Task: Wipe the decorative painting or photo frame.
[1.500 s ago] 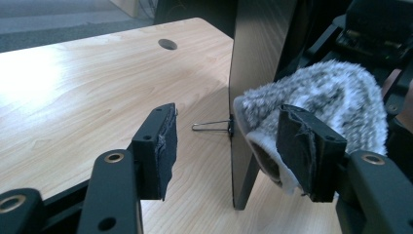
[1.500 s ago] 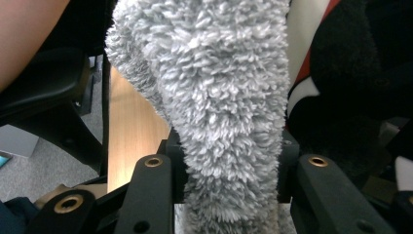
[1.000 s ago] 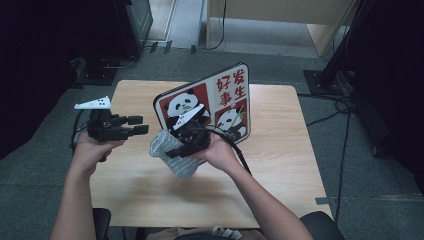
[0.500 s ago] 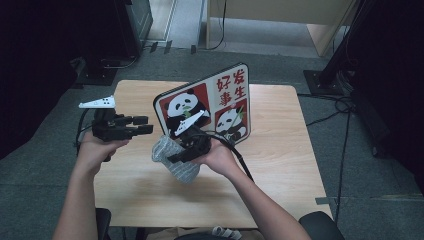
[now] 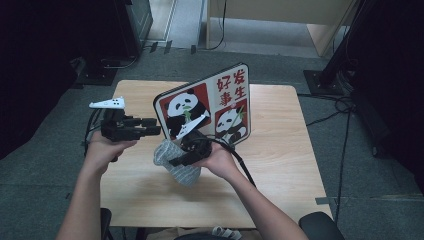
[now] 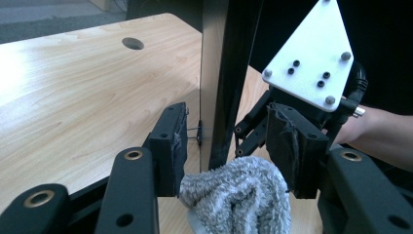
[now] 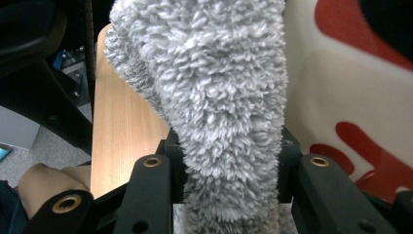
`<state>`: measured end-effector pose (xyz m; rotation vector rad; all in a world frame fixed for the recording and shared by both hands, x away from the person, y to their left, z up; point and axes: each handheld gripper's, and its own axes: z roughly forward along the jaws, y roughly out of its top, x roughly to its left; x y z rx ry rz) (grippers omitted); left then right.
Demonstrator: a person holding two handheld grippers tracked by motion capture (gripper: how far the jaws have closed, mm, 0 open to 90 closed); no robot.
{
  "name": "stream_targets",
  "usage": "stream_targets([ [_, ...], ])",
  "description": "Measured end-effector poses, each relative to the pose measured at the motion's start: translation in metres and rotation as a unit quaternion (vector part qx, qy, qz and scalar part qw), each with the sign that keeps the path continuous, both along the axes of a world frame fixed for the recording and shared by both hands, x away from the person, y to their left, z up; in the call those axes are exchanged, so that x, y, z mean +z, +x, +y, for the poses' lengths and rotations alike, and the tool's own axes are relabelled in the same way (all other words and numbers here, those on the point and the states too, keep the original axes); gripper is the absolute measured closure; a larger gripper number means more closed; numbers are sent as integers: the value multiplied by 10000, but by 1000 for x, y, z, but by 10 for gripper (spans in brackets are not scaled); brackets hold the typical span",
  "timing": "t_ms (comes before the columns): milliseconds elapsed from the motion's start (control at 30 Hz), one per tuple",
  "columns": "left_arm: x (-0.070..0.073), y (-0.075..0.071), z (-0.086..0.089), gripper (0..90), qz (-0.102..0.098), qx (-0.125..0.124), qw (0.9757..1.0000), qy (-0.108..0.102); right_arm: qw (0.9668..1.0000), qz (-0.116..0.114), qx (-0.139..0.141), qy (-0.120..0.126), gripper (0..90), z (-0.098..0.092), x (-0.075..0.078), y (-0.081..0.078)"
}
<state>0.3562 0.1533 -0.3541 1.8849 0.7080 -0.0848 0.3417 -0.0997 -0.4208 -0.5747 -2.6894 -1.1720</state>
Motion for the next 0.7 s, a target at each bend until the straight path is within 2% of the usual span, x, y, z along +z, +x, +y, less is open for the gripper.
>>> stream_targets([
  [233, -5, 3, -6, 532, -10, -4, 10000, 64, 10000, 19, 20, -1, 631, -2, -7, -2],
  [433, -7, 6, -10, 554, 6, 53, 10000, 32, 10000, 80, 20, -1, 631, -3, -13, -2],
  [700, -11, 11, -17, 614, 46, 2, 10000, 46, 9999, 129, 7, -35, 631, -4, -23, -3],
])
